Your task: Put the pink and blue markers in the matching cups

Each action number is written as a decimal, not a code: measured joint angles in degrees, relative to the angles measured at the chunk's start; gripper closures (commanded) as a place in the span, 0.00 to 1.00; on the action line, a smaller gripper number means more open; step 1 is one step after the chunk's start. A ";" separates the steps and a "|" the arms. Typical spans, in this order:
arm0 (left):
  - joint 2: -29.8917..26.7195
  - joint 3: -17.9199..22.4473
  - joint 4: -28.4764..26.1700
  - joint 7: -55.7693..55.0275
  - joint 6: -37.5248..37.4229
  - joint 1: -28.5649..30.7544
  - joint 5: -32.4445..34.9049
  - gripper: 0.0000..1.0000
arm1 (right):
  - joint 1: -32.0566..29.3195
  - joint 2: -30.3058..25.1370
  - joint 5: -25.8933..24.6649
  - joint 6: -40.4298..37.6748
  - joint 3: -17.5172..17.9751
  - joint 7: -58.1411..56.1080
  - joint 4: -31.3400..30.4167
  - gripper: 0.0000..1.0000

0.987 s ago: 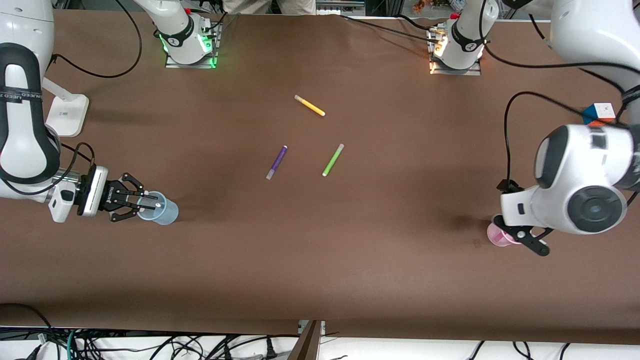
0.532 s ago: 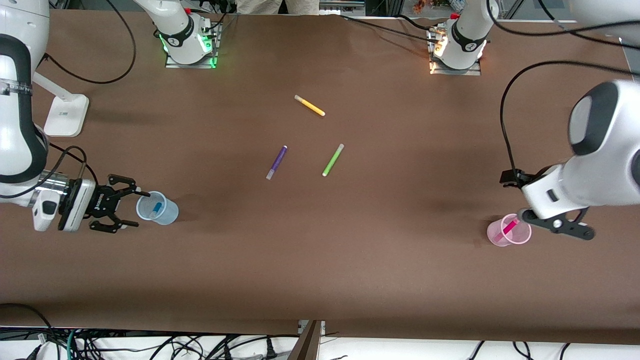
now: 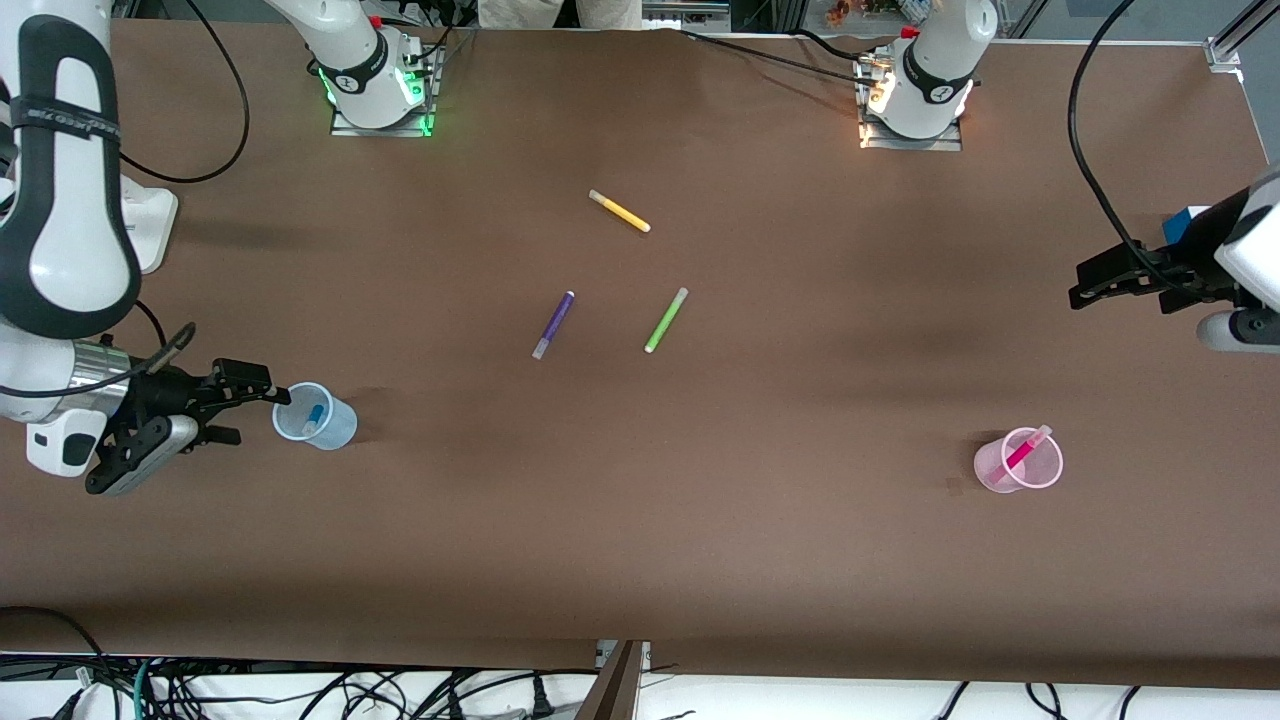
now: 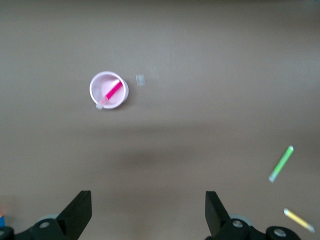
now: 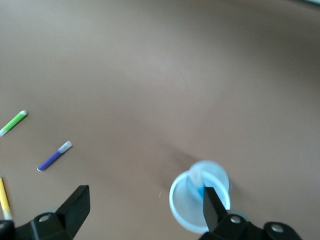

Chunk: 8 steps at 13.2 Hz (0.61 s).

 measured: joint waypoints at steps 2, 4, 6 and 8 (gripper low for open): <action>-6.50 0.14 -10.69 0.69 5.28 0.54 0.00 0.00 | 0.71 -0.41 -6.65 -2.62 0.24 12.94 1.39 0.00; -11.07 2.09 -16.45 3.51 5.41 -0.90 0.00 0.00 | 0.80 -2.34 -11.57 -6.52 1.58 23.86 1.60 0.00; -13.52 5.19 -18.76 4.15 4.65 -4.13 0.00 0.00 | 0.79 -5.77 -15.47 -11.06 2.54 31.07 1.25 0.00; -14.21 6.50 -19.33 4.26 4.63 -5.22 0.00 0.00 | 0.70 -11.36 -17.37 -13.55 2.75 33.75 -1.43 0.00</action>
